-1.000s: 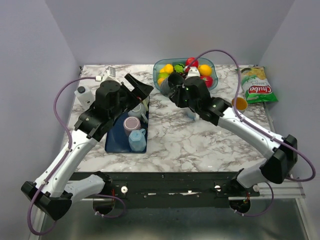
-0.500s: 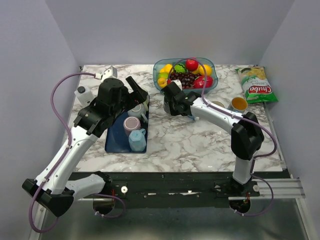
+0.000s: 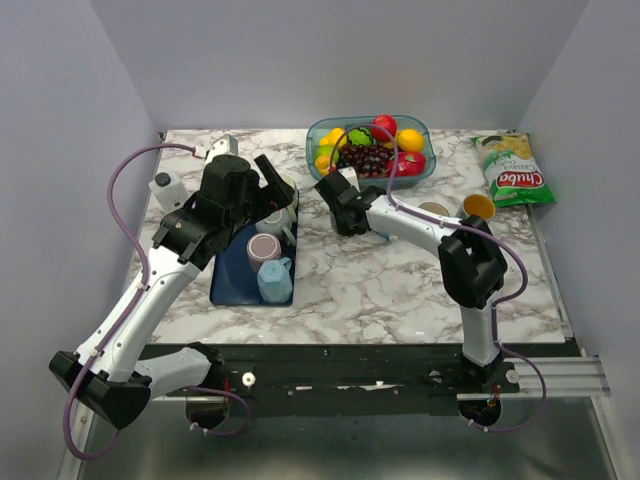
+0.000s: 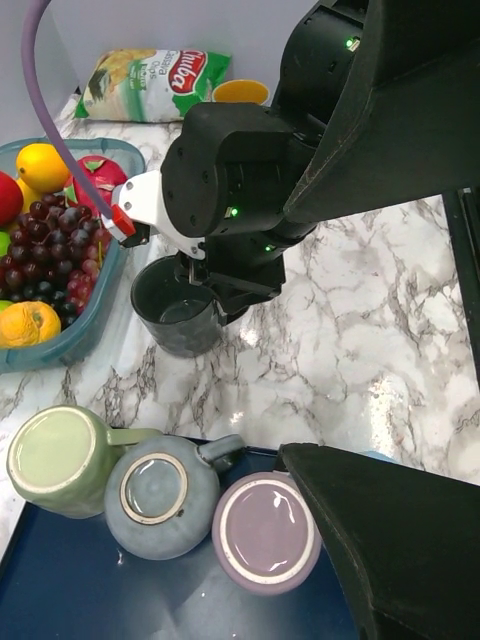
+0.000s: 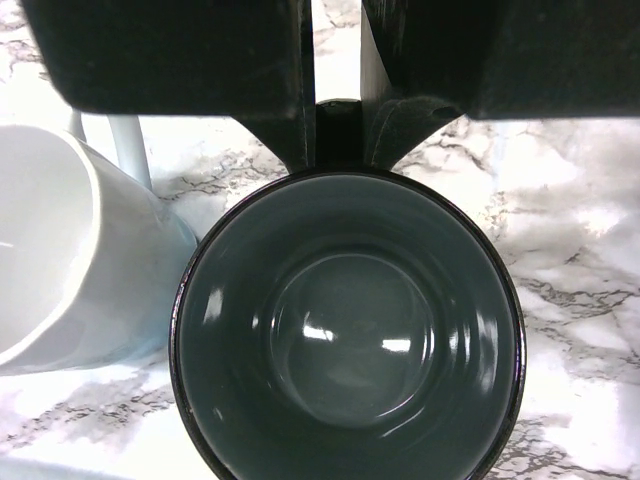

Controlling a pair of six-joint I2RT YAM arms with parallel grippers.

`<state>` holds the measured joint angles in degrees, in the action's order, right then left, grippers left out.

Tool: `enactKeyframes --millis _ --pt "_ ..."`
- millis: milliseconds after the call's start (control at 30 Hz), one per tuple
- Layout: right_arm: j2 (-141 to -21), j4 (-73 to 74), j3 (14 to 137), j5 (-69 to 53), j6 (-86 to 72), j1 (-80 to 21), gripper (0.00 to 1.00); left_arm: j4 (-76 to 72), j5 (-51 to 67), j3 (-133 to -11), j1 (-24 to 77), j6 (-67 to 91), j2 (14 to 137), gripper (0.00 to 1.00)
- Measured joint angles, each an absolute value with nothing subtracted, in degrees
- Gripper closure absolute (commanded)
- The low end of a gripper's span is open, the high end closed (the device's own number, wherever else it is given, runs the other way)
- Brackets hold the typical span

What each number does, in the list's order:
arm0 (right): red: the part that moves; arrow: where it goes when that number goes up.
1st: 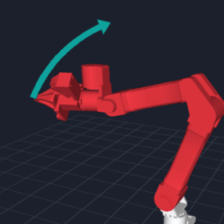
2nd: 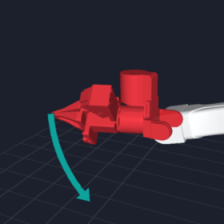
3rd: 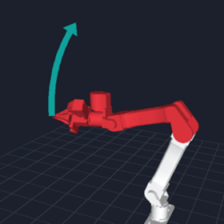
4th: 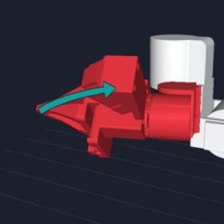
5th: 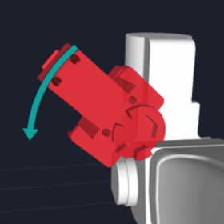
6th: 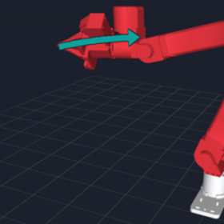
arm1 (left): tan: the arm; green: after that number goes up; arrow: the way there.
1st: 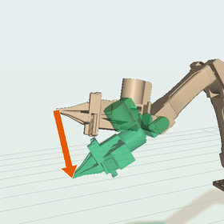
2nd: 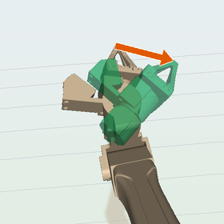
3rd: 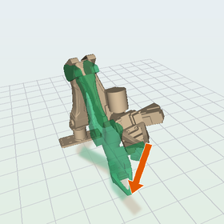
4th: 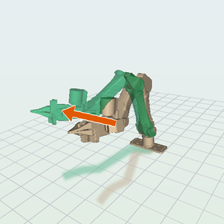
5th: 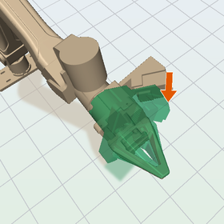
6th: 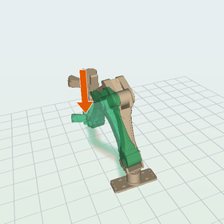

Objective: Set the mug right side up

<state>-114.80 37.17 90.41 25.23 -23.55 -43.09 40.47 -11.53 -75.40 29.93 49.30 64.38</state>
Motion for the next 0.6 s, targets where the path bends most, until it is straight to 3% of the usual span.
enactKeyframes --millis 100,233,333,367,467,600 --pt "-115.8 37.2 91.1 25.2 -23.8 -42.7 0.98 40.9 -11.6 -75.3 29.7 49.2 64.5 0.01" --pt "-117.2 37.1 92.7 25.2 -24.7 -41.9 0.85 41.7 -11.5 -75.0 29.6 49.1 64.5 0.01" --pt "-117.8 37.1 93.4 25.2 -25.5 -41.4 0.65 42.2 -11.5 -74.3 29.6 49.1 64.6 0.01" --pt "-117.8 37.1 93.5 25.2 -25.7 -41.2 0.52 42.3 -11.5 -74.1 29.6 49.1 64.6 0.01" --pt "-117.8 37.1 93.6 25.2 -26.2 -41.1 0.35 43.0 -11.5 -73.5 29.6 49.1 65.0 0.01" --pt "-117.3 36.9 93.6 24.4 -26.7 -41.1 0.21 43.9 -11.5 -73.4 29.6 49.1 65.5 0.01"
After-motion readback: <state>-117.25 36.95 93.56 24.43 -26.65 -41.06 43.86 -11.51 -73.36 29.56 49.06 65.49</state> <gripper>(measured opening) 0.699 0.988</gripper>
